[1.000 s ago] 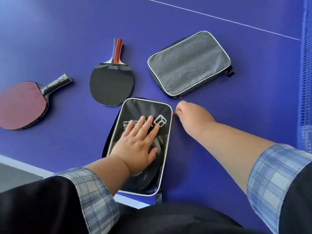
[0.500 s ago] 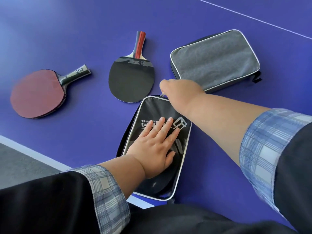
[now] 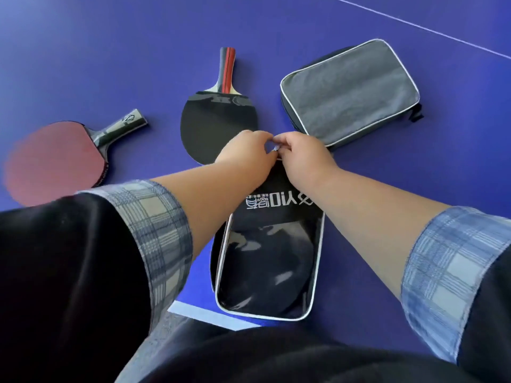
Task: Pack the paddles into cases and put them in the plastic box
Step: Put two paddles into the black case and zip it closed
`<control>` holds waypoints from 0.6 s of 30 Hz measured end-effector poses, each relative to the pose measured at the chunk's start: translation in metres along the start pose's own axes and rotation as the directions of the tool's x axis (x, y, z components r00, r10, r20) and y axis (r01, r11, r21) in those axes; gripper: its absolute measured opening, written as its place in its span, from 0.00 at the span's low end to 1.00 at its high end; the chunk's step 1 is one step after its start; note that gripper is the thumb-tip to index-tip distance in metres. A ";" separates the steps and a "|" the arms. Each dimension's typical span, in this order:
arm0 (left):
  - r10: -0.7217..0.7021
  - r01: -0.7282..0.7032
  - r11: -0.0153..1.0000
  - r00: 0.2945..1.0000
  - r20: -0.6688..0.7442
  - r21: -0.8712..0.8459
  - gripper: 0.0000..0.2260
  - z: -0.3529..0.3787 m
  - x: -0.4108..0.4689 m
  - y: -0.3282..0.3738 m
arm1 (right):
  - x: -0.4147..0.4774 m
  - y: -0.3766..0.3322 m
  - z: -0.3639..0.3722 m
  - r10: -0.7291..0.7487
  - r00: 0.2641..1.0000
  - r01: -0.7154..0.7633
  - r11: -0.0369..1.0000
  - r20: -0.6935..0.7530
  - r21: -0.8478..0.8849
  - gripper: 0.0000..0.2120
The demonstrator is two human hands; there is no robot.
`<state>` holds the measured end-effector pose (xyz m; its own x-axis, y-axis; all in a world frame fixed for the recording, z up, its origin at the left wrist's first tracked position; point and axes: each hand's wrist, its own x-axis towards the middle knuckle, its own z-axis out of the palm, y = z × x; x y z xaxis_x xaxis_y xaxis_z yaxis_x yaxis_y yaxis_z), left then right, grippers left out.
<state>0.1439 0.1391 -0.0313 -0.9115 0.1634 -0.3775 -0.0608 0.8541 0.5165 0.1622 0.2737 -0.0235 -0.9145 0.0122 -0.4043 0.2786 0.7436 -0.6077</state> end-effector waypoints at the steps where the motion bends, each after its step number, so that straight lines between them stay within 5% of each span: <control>1: 0.035 -0.038 0.997 0.998 0.050 0.062 0.14 -0.002 0.006 0.000 | -0.003 0.001 0.001 0.016 1.000 -0.016 0.999 -0.013 0.043 0.19; 4: 0.087 -0.106 0.981 0.989 0.120 0.160 0.11 -0.008 0.013 -0.001 | -0.013 0.001 0.006 0.058 0.997 -0.054 0.994 -0.044 0.093 0.25; 7: 0.131 -0.143 0.977 0.987 0.091 0.155 0.11 -0.014 0.016 -0.004 | -0.032 -0.002 0.022 -0.019 0.988 -0.003 0.989 -0.155 -0.145 0.27; 13: 0.042 -0.043 0.999 0.999 0.007 0.015 0.11 -0.018 0.010 -0.017 | -0.083 0.003 0.081 -0.096 0.990 0.018 0.807 -0.101 -0.591 0.39; 18: -0.068 0.068 0.998 0.998 0.016 -0.009 0.11 -0.028 0.001 -0.037 | -0.079 0.007 0.085 -0.128 0.981 0.004 0.758 -0.142 -0.652 0.37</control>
<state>0.1338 0.0943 -0.0296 -0.8988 0.1130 -0.4235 -0.1259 0.8589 0.4964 0.2613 0.2209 -0.0536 -0.9750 0.0121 -0.2217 0.0163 0.9997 -0.0172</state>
